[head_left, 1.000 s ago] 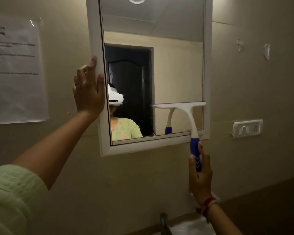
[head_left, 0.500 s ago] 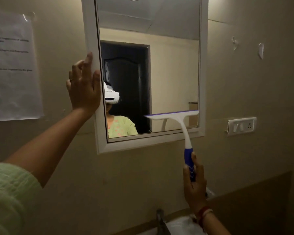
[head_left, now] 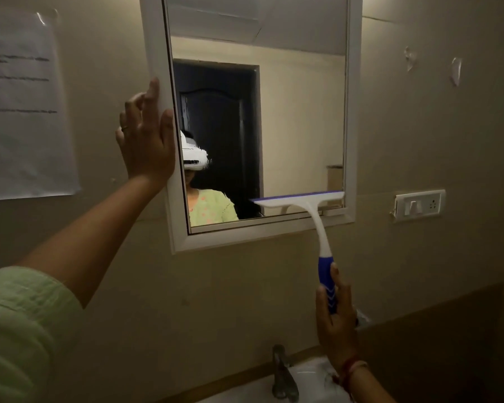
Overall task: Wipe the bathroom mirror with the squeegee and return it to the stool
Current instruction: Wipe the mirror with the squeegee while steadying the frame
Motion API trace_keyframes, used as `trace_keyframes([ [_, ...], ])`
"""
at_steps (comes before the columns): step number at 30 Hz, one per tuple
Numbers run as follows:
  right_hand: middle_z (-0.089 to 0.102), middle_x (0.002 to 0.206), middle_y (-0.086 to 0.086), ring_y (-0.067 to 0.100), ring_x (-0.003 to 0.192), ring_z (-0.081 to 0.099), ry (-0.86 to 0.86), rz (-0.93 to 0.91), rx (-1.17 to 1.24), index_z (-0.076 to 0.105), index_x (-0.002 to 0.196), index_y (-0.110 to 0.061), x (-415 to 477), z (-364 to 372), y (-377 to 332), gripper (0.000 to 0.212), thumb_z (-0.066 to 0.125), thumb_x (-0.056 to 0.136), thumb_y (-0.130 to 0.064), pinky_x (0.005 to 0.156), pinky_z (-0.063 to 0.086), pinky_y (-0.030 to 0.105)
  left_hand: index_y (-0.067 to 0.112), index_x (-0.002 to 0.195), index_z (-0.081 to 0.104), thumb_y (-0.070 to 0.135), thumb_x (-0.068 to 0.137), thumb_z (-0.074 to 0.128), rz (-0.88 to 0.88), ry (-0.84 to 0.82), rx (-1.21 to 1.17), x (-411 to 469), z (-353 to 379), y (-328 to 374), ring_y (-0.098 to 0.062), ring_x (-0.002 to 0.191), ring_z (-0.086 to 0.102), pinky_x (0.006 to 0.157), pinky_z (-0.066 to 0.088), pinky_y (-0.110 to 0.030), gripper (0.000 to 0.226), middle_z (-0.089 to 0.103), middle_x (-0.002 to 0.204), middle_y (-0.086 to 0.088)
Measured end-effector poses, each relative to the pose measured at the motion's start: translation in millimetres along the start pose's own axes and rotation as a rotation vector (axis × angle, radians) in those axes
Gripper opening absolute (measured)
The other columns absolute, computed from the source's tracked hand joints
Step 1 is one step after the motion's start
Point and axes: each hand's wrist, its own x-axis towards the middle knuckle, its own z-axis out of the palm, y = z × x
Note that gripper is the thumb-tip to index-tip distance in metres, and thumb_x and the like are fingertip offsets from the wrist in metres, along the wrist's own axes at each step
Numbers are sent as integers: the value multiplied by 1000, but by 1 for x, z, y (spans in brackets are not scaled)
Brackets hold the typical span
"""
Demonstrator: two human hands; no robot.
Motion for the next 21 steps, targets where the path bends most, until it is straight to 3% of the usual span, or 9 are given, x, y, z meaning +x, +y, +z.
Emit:
trace_keyframes([
  [3,53,88,-5,1,58,52,37,-33,-4,29,130,-50,7,0,-4,59,46,90,-11,49,45,11,24,142,27,36,98,31,-3,4,5,0,0,0,-26,118,42,94,33,-40,46,42,132,-14],
  [7,57,91,-22,3,57,53,55,-52,43,33,132,-38,15,6,-8,49,45,89,-18,48,47,11,25,142,27,37,98,31,-6,-1,3,0,0,0,-26,119,41,95,33,-40,46,42,133,-14],
  [11,56,89,-7,5,59,56,35,7,4,28,130,-53,2,6,2,52,43,87,-27,51,48,13,25,142,27,36,98,31,-7,2,0,0,1,0,-26,118,41,94,33,-40,46,43,132,-14],
  [14,54,92,-7,4,67,57,15,27,-50,22,131,-57,-14,3,7,57,42,87,-27,53,48,9,25,142,27,36,98,31,-1,10,-4,-1,2,0,-27,117,42,93,33,-39,46,43,131,-14],
  [21,56,91,-11,6,62,56,66,34,-27,27,134,-45,-11,5,0,48,47,93,-30,52,48,12,27,143,25,40,98,28,-6,8,18,-1,2,-1,-24,118,41,92,33,-36,47,42,133,-12],
])
